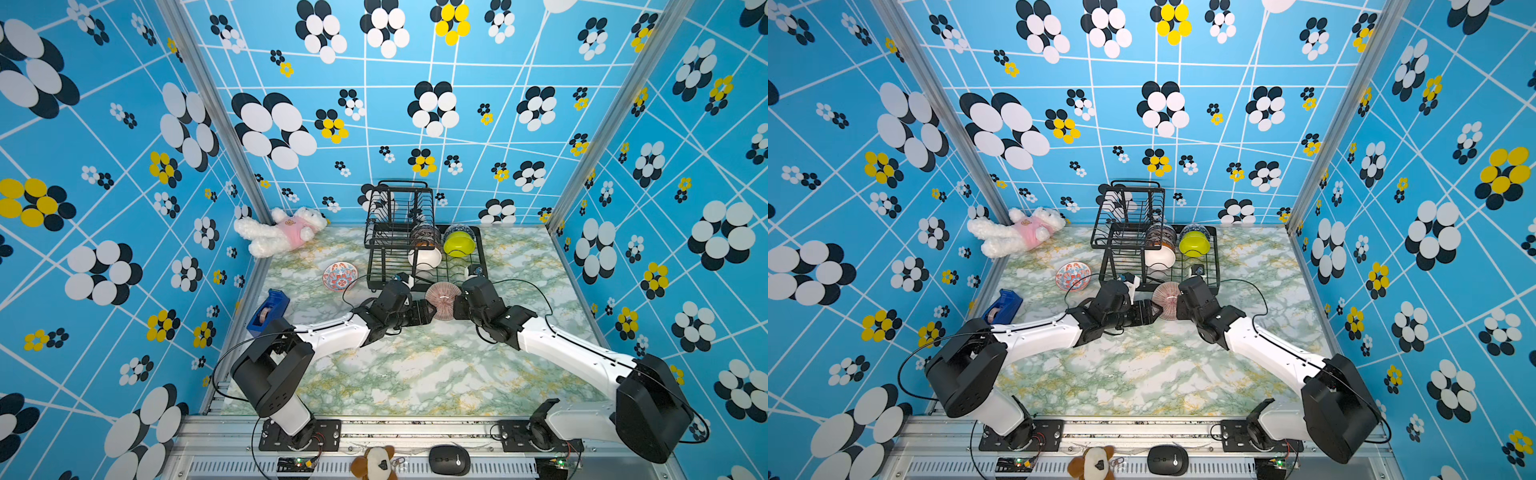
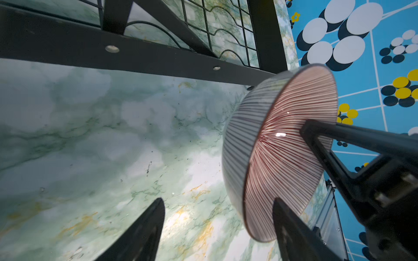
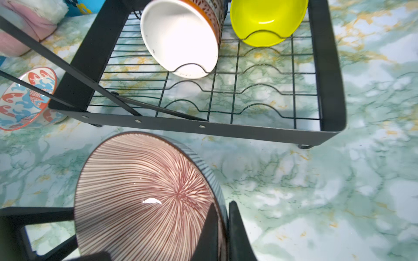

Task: Load bowls into a dish rack
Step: Pick up the bowl from the center of the table.

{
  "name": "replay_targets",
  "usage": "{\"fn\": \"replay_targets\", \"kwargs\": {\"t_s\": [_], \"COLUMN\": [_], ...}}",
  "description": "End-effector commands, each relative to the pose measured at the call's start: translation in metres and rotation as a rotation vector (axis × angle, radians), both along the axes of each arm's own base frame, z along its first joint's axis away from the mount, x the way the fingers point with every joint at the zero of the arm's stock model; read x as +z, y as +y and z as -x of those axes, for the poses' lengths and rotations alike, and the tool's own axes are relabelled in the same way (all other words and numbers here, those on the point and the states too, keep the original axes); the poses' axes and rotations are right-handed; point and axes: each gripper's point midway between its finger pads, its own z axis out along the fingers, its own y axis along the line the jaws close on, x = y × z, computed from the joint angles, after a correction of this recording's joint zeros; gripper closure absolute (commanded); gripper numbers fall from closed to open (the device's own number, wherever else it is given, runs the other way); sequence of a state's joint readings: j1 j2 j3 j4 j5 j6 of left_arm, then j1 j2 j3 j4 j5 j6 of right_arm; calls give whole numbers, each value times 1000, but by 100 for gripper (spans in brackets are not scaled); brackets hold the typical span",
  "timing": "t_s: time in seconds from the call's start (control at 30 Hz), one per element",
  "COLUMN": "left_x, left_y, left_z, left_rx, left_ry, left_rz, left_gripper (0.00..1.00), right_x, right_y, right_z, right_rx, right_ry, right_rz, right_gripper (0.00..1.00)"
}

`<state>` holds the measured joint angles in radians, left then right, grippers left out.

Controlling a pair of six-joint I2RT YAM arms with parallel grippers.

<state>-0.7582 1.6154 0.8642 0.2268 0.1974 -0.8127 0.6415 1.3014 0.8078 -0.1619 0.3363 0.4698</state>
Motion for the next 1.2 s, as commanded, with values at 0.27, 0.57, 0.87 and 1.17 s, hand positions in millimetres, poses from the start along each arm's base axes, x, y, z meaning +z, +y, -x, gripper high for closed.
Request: {"fn": "replay_targets", "kwargs": {"t_s": [0.27, 0.57, 0.87, 1.17], "left_x": [38, 41, 41, 52], "left_y": [-24, -39, -37, -14], "left_z": [-18, -16, -21, -32], "left_rx": [78, 73, 126, 328], "left_ry": [-98, -109, -131, -314], "left_rz": [157, 184, 177, 90], "left_gripper": [61, 90, 100, 100], "right_x": [45, 38, 30, 54], "right_y": [-4, -2, -5, -27], "right_z": [5, 3, 5, 8], "right_rx": [-47, -101, -149, -315], "right_ry": [-270, -258, -166, -51], "right_rz": [-47, -118, -202, -508], "right_gripper": [100, 98, 70, 43]}}
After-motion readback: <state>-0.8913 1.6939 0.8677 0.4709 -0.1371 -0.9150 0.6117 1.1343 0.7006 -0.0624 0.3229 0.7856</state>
